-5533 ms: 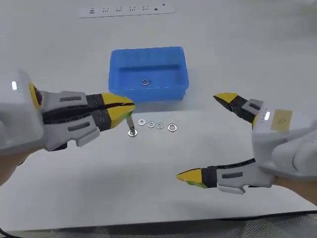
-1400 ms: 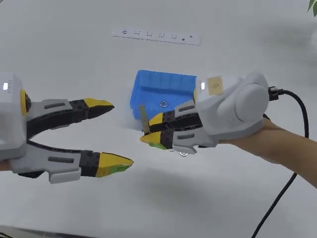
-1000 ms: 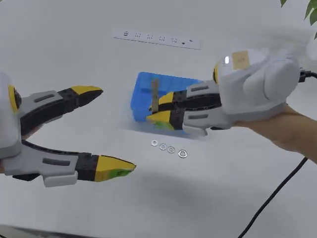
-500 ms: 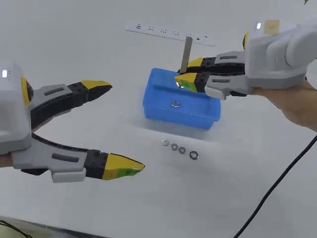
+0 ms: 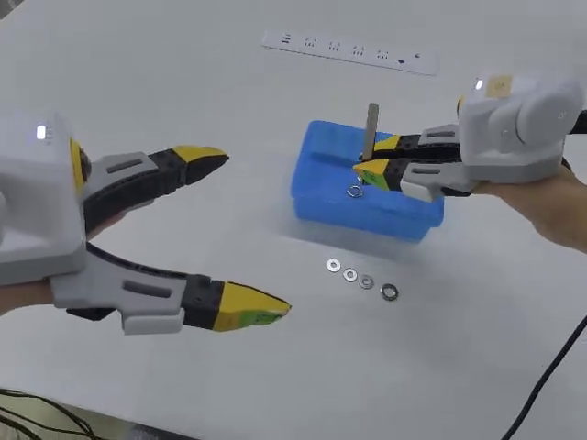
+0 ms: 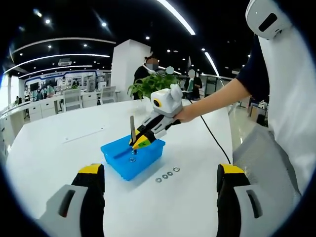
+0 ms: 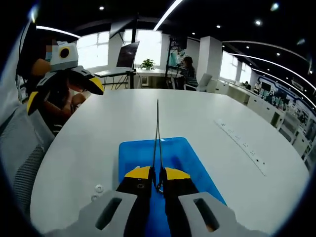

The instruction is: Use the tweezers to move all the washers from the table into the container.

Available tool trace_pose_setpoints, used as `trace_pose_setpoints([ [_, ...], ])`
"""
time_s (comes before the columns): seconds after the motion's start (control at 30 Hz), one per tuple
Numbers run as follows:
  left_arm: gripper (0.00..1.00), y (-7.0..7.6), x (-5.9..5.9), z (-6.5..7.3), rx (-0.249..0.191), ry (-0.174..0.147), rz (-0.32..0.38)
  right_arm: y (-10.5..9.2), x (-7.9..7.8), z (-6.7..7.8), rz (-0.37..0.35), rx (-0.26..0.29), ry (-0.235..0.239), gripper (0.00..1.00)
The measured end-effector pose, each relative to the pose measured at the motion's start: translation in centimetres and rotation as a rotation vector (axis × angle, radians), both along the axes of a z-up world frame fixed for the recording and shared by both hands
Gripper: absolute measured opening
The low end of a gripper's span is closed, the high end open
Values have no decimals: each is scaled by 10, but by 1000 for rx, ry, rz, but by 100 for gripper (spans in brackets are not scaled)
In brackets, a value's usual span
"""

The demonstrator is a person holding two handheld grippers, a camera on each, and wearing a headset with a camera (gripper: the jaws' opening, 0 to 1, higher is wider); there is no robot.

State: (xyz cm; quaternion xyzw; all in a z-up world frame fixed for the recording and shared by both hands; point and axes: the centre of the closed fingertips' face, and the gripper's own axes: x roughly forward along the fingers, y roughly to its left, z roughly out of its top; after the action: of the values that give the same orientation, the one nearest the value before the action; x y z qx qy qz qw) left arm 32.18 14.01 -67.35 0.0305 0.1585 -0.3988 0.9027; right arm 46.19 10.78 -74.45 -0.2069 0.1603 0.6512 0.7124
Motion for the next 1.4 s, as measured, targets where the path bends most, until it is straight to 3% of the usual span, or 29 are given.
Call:
trace_pose_setpoints([
  [0.2, 100, -1, 1, -3, -16, 14, 26, 3, -1, -3, 5, 26, 15, 9],
  [0.3, 100, -3, 2, 0, -48, 16, 44, 3, -2, -5, 6, 33, 25, 9],
  [0.8, 100, -2, -4, -3, -45, 40, 45, 1, -6, -13, -4, 55, 62, 10],
  [1.23, 100, -3, -3, -2, -48, 40, 45, 3, -2, -3, -26, 87, 69, 9],
  [1.4, 100, -2, 7, 2, -48, 21, 55, 2, -3, 3, -28, 96, 62, 8],
])
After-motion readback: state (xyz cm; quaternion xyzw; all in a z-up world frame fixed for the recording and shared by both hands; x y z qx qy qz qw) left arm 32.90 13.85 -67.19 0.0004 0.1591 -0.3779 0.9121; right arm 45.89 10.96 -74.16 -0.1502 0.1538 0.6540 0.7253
